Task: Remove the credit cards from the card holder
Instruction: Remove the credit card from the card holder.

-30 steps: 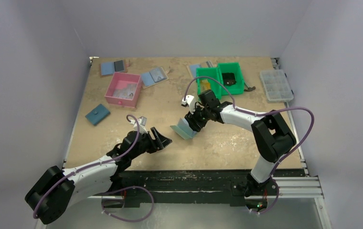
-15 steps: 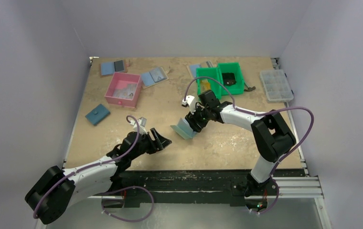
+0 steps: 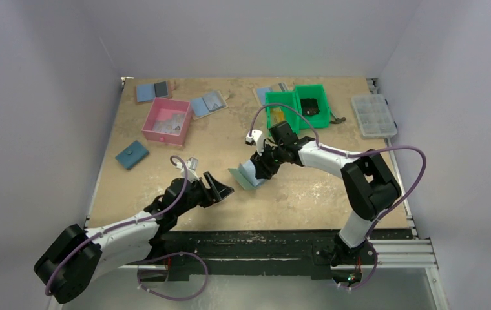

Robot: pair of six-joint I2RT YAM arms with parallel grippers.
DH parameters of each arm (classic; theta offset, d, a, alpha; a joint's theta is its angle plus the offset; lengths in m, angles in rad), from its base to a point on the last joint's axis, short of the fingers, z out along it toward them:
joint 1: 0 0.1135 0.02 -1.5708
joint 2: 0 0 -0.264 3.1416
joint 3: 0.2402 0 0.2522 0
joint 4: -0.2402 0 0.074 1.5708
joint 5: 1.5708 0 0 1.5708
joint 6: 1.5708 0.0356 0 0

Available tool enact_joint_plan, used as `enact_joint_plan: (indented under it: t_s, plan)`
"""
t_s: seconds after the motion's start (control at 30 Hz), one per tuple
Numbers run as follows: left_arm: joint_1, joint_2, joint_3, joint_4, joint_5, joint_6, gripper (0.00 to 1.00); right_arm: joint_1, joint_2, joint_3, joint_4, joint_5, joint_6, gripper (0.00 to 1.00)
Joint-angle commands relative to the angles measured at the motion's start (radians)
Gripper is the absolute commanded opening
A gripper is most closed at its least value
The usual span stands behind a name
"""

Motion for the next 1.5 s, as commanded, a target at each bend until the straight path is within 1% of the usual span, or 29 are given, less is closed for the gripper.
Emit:
enact_joint_plan:
  t_s: [0.0, 0.13, 0.3, 0.47, 0.7, 0.83, 0.93, 1.03, 1.1, 1.23, 1.4, 1.47]
  plan:
    - [0.006, 0.011, -0.011, 0.124, 0.042, -0.042, 0.67, 0.001, -0.033, 0.033, 0.006, -0.105, 0.019, 0.45]
    - [0.007, 0.021, -0.008, 0.149, 0.053, -0.055, 0.68, 0.0, 0.002, 0.04, 0.005, -0.171, 0.048, 0.44]
    - [0.007, 0.016, 0.004, 0.133, 0.04, -0.054, 0.68, 0.004, 0.035, 0.046, 0.02, -0.244, 0.084, 0.43]
    - [0.006, -0.024, 0.021, 0.079, -0.034, -0.063, 0.68, 0.039, 0.036, 0.04, 0.051, -0.284, 0.099, 0.43]
    - [0.006, -0.057, 0.055, 0.099, -0.143, -0.093, 0.67, 0.099, 0.069, 0.034, 0.092, -0.354, 0.119, 0.45]
    - [0.007, -0.011, 0.064, 0.174, -0.166, -0.115, 0.63, 0.104, 0.09, 0.031, 0.11, -0.379, 0.134, 0.46]
    - [0.005, 0.059, 0.064, 0.252, -0.145, -0.129, 0.57, 0.104, 0.098, 0.03, 0.126, -0.386, 0.146, 0.47]
    - [0.005, 0.117, 0.062, 0.312, -0.121, -0.131, 0.54, 0.107, 0.103, 0.036, 0.135, -0.38, 0.146, 0.48]
    - [0.005, 0.126, 0.067, 0.314, -0.111, -0.114, 0.53, 0.107, 0.1, 0.042, 0.135, -0.367, 0.137, 0.48]
    - [0.005, 0.071, 0.071, 0.23, -0.127, -0.065, 0.53, 0.107, 0.104, 0.06, 0.129, -0.337, 0.124, 0.48]
    - [0.005, -0.068, 0.065, 0.045, -0.16, 0.008, 0.53, 0.107, 0.146, 0.126, 0.114, -0.32, 0.124, 0.49]
    - [0.004, -0.127, 0.048, 0.0, -0.146, 0.024, 0.53, 0.106, 0.16, 0.143, 0.113, -0.325, 0.128, 0.49]
